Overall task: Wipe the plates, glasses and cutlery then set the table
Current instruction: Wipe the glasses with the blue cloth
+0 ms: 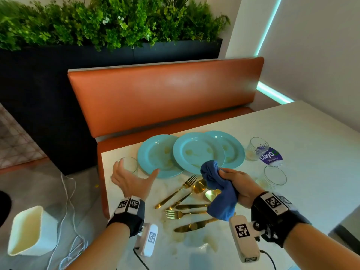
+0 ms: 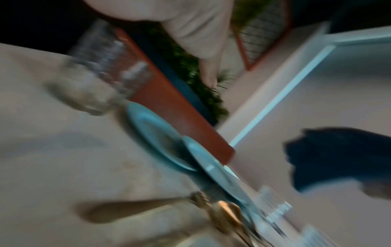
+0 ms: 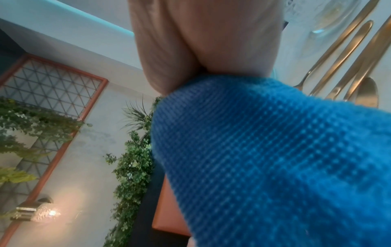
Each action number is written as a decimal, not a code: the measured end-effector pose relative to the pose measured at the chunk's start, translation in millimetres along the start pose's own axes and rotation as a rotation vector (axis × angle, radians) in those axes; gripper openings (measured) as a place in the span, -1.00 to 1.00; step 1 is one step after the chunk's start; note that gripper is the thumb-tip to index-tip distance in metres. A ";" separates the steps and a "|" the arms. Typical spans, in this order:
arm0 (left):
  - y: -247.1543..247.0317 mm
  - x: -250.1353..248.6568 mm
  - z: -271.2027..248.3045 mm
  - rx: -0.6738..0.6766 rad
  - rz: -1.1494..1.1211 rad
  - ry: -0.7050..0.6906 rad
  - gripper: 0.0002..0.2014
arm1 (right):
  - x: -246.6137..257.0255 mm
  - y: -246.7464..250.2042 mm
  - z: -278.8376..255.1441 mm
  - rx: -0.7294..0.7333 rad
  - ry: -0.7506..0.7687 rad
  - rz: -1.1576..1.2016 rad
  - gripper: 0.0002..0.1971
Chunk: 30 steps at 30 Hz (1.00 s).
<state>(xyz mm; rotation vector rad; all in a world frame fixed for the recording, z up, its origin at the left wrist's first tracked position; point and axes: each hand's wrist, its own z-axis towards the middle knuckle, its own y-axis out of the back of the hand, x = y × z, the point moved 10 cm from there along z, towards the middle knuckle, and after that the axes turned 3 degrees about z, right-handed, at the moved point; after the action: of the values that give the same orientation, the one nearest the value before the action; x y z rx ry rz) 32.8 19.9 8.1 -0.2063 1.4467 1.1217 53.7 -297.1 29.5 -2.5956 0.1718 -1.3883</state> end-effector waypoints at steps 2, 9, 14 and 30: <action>-22.6 -46.7 -26.3 0.094 -0.027 -0.193 0.03 | 7.1 18.3 -6.8 -0.021 0.012 0.036 -0.81; -160.9 -151.5 -165.0 0.795 -0.078 -0.266 -0.23 | 34.8 124.8 -32.8 -0.149 0.055 0.213 -0.74; -248.1 -162.9 -241.2 1.091 0.030 -0.073 0.03 | 54.6 219.1 -38.7 -0.278 0.083 0.260 -0.76; -358.1 -194.4 -271.2 1.005 0.109 -0.148 -0.13 | 90.1 303.7 18.3 -0.343 0.154 -0.198 -0.75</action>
<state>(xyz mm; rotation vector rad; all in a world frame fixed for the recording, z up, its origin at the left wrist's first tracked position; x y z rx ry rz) 150.1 -450.1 -61.4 0.6521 1.7235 0.3729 115.5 -608.3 24.8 -2.8414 0.1941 -1.7692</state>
